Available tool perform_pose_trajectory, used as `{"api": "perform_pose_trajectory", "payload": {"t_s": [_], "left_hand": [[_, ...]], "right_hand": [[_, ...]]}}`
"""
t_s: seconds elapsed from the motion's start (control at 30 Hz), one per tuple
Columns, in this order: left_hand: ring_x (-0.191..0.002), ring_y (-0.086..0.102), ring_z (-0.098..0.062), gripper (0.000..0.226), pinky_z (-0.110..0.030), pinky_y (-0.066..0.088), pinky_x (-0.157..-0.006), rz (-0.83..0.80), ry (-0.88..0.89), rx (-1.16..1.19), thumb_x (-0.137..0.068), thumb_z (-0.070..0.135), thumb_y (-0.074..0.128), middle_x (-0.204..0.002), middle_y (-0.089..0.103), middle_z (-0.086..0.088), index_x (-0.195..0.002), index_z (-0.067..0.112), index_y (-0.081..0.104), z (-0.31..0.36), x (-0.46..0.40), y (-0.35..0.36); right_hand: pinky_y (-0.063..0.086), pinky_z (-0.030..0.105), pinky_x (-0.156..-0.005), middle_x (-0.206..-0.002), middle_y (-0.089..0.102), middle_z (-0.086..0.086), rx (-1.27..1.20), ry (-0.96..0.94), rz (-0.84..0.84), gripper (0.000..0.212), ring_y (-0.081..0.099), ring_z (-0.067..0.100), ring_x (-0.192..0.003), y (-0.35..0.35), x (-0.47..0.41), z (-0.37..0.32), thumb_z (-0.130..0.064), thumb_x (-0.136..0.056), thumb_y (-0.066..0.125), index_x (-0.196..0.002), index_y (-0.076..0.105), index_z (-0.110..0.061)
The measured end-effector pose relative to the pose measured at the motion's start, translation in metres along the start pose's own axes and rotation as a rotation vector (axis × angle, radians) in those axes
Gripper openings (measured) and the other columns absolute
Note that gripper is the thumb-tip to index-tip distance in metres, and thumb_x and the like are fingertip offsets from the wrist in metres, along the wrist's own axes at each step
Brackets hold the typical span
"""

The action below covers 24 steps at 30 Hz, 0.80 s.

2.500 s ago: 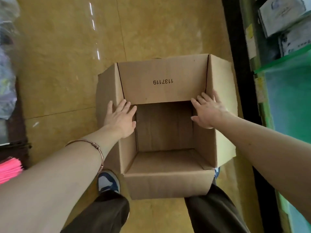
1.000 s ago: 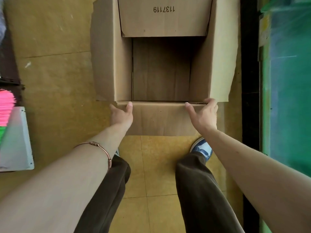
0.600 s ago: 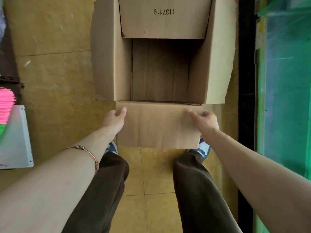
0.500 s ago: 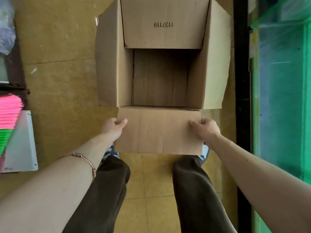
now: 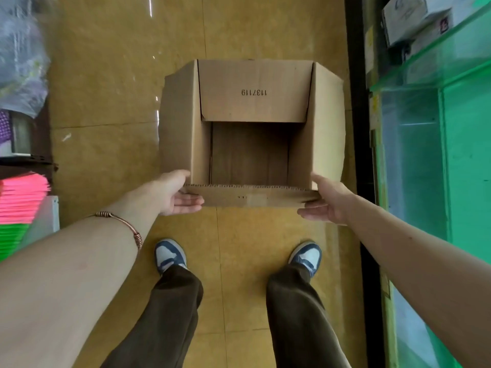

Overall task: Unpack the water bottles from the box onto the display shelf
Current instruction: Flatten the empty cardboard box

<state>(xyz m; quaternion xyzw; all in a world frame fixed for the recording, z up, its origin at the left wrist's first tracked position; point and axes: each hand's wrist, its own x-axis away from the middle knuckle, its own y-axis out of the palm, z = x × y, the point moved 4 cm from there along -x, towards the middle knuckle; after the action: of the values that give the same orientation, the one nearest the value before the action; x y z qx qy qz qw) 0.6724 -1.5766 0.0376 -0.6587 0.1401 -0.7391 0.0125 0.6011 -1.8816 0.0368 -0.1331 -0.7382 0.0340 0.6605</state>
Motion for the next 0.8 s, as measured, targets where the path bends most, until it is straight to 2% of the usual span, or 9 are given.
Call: {"api": "perform_pose_trajectory", "payload": {"t_s": [0.07, 0.1, 0.17, 0.23, 0.3, 0.37, 0.47, 0.67, 0.8], "left_hand": [[-0.088, 0.067, -0.031, 0.044, -0.040, 0.058, -0.071, 0.051, 0.106, 0.098, -0.101, 0.037, 0.040, -0.104, 0.065, -0.021, -0.134, 0.009, 0.039, 0.016, -0.004, -0.001], [-0.092, 0.065, -0.030, 0.043, -0.042, 0.057, -0.078, 0.099, 0.206, 0.035, -0.101, 0.037, 0.037, -0.109, 0.064, -0.019, -0.132, 0.007, 0.042, 0.022, -0.006, 0.001], [-0.099, 0.060, -0.025, 0.038, -0.039, 0.051, -0.087, 0.206, 0.464, -0.328, -0.101, 0.038, 0.036, -0.115, 0.060, -0.013, -0.119, 0.008, 0.051, 0.029, -0.010, 0.007], [-0.119, 0.051, -0.024, 0.044, -0.035, 0.043, -0.096, 0.227, 0.670, -0.746, -0.100, 0.042, 0.036, -0.137, 0.050, -0.008, -0.132, 0.014, 0.043, 0.024, -0.020, 0.020], [-0.141, 0.027, -0.024, 0.053, -0.043, 0.031, -0.112, 0.205, 0.772, -1.020, -0.099, 0.046, 0.033, -0.154, 0.028, -0.002, -0.146, 0.023, 0.028, 0.010, -0.036, 0.037], [-0.147, 0.005, -0.021, 0.056, -0.041, 0.010, -0.118, 0.216, 0.796, -1.222, -0.100, 0.048, 0.024, -0.160, 0.006, 0.000, -0.151, 0.029, 0.013, -0.006, -0.054, 0.053], [-0.147, -0.005, -0.020, 0.056, -0.036, -0.005, -0.117, 0.216, 0.737, -1.420, -0.100, 0.051, 0.010, -0.160, -0.008, -0.001, -0.152, 0.032, 0.001, -0.036, -0.082, 0.069], [-0.146, 0.014, -0.024, 0.054, -0.037, 0.003, -0.119, 0.212, 0.712, -1.388, -0.100, 0.050, 0.011, -0.159, 0.014, -0.002, -0.150, 0.033, 0.020, -0.046, -0.106, 0.078], [-0.146, 0.011, -0.023, 0.052, -0.038, 0.005, -0.119, 0.204, 0.763, -1.373, -0.101, 0.047, 0.015, -0.159, 0.016, -0.001, -0.149, 0.031, 0.026, -0.031, -0.086, 0.065]], "right_hand": [[0.060, 0.042, -0.074, -0.118, 0.057, 0.017, -0.024, -0.050, 0.044, 0.054, 0.070, 0.034, -0.084, 0.004, -0.003, -0.012, -0.058, -0.094, 0.038, -0.125, 0.042, -0.015], [0.059, 0.043, -0.077, -0.124, 0.055, 0.016, 0.101, -0.120, 0.091, 0.062, 0.067, 0.034, -0.092, 0.007, -0.005, -0.016, -0.061, -0.094, 0.035, -0.133, 0.039, -0.013], [0.050, 0.044, -0.095, -0.140, 0.046, 0.018, 0.491, -0.354, 0.172, 0.071, 0.054, 0.037, -0.117, 0.019, -0.010, -0.023, -0.059, -0.095, 0.032, -0.146, 0.026, -0.010], [0.031, 0.042, -0.109, -0.154, 0.028, 0.014, 0.799, -0.570, 0.144, 0.069, 0.032, 0.033, -0.138, 0.038, -0.019, -0.024, -0.052, -0.098, 0.032, -0.151, 0.018, -0.009], [0.017, 0.040, -0.116, -0.160, 0.011, 0.008, 1.042, -0.637, 0.089, 0.069, 0.014, 0.028, -0.146, 0.055, -0.038, -0.017, -0.053, -0.099, 0.028, -0.152, 0.014, -0.012], [0.009, 0.041, -0.119, -0.161, 0.000, 0.006, 1.201, -0.626, 0.067, 0.068, 0.001, 0.026, -0.148, 0.067, -0.061, -0.006, -0.056, -0.098, 0.022, -0.153, 0.009, -0.019], [0.006, 0.043, -0.118, -0.160, -0.011, 0.005, 1.305, -0.575, 0.030, 0.065, -0.007, 0.026, -0.148, 0.076, -0.085, 0.013, -0.057, -0.098, 0.016, -0.153, 0.003, -0.027], [0.004, 0.044, -0.118, -0.161, -0.003, 0.005, 1.401, -0.523, -0.016, 0.065, -0.002, 0.025, -0.148, 0.080, -0.108, 0.026, -0.061, -0.097, 0.010, -0.153, 0.003, -0.028], [0.003, 0.044, -0.118, -0.161, -0.002, 0.011, 1.483, -0.598, 0.077, 0.070, 0.003, 0.029, -0.147, 0.092, -0.079, 0.009, -0.059, -0.097, 0.015, -0.154, 0.003, -0.020]]}}
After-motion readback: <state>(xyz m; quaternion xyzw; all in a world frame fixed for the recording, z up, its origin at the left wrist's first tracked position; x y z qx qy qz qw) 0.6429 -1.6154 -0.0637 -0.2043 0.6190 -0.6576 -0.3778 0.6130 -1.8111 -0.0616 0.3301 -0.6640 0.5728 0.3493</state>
